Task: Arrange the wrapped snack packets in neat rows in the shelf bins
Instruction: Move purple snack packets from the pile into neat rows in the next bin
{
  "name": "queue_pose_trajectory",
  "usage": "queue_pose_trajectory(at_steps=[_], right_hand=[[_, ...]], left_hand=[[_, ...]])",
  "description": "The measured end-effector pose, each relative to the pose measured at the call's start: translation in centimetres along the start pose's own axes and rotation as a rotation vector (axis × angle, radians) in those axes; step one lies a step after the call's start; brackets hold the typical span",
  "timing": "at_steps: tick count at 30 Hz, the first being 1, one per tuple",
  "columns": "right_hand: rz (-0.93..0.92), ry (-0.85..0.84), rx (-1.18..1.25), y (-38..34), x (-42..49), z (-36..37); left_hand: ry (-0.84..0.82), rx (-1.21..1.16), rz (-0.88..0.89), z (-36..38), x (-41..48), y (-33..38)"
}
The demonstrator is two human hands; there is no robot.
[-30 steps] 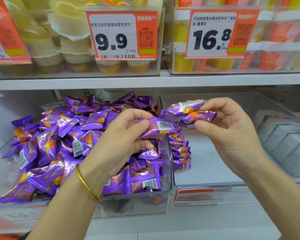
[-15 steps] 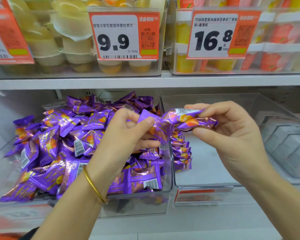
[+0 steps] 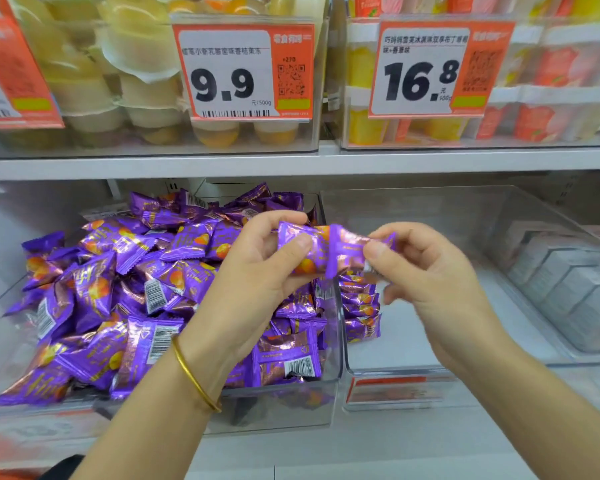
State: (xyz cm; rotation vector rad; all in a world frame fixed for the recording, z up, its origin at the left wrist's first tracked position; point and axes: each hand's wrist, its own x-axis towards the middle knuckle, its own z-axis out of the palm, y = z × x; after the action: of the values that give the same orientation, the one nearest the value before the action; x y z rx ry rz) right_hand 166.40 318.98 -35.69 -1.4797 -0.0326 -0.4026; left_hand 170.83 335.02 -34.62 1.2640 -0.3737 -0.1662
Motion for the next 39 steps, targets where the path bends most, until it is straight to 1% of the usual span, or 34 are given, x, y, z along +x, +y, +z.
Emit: queue_pose_trajectory(at_steps=[1, 3, 4, 6, 7, 9, 11, 13, 16, 18, 19, 20, 21, 22, 24, 26, 31, 34, 39], right_hand=[[-0.057, 0.036, -0.024, -0.1, 0.3, -0.4], [-0.171, 0.061, 0.028, -0.4, 0.6, -1.0], [-0.226, 0.037, 0.068, -0.6, 0.6, -1.1], [-0.314, -0.061, 0.093, -0.5, 0.4, -0.7], [-0.347, -0.106, 0.063, -0.2, 0.3, -0.5], [-0.428, -0.141, -0.096, 0.4, 0.1, -0.2], [-0.501, -0.121, -0.237, 0.9, 0.1, -0.3], [-0.551, -0.095, -0.308, 1.1, 0.3, -0.5], [-0.612, -0.105, -0.432, 1.1, 0.4, -0.7], [-0.568, -0.171, -0.435, 1.2, 0.2, -0.7], [-0.504, -0.201, -0.354, 1.3, 0.2, -0.7], [-0.41, -0.221, -0.215, 1.1, 0.2, -0.6], [-0.319, -0.214, -0.084, 1.0, 0.3, -0.7], [-0.243, -0.201, -0.005, 0.9, 0.4, -0.8], [-0.149, -0.236, -0.03, 0.9, 0.5, -1.0], [-0.102, -0.314, -0.066, 0.9, 0.5, -1.0], [0.0, -0.406, 0.07, 0.9, 0.7, -1.0], [0.062, -0.484, 0.147, 1.0, 0.9, -1.3], [0.114, -0.545, 0.262, 0.5, 1.3, -2.3]], left_hand=[[0.018, -0.01, -0.012, -0.1, 0.1, 0.0], [0.027, -0.008, -0.021, -0.2, 0.1, -0.1], [0.023, -0.002, -0.021, -0.1, 0.1, -0.2], [0.004, 0.001, -0.022, 0.1, 0.0, -0.2], [-0.012, -0.008, -0.027, 0.3, 0.0, -0.2], [-0.047, -0.056, -0.053, 0.4, 0.0, -0.2], [-0.072, -0.14, -0.087, 0.4, 0.0, -0.1], [-0.102, -0.222, -0.115, 0.4, 0.0, 0.2], [-0.132, -0.2, -0.072, 0.5, -0.1, 0.4], [-0.137, -0.136, -0.024, 0.5, -0.2, 0.3], [-0.134, -0.111, -0.004, 0.4, -0.2, 0.2], [-0.133, -0.094, 0.015, 0.3, -0.2, 0.1], [-0.141, -0.081, 0.031, 0.2, -0.1, 0.0], [-0.158, -0.059, 0.05, 0.1, -0.1, -0.1], [-0.199, 0.039, 0.091, 0.1, -0.1, -0.4], [-0.22, 0.117, 0.117, 0.1, -0.1, -0.6], [-0.21, 0.261, 0.188, 0.7, -0.1, -0.8], [-0.17, 0.43, 0.237, 0.6, 0.5, -1.5], [-0.237, 0.731, 0.246, 0.6, -0.1, -1.6]])
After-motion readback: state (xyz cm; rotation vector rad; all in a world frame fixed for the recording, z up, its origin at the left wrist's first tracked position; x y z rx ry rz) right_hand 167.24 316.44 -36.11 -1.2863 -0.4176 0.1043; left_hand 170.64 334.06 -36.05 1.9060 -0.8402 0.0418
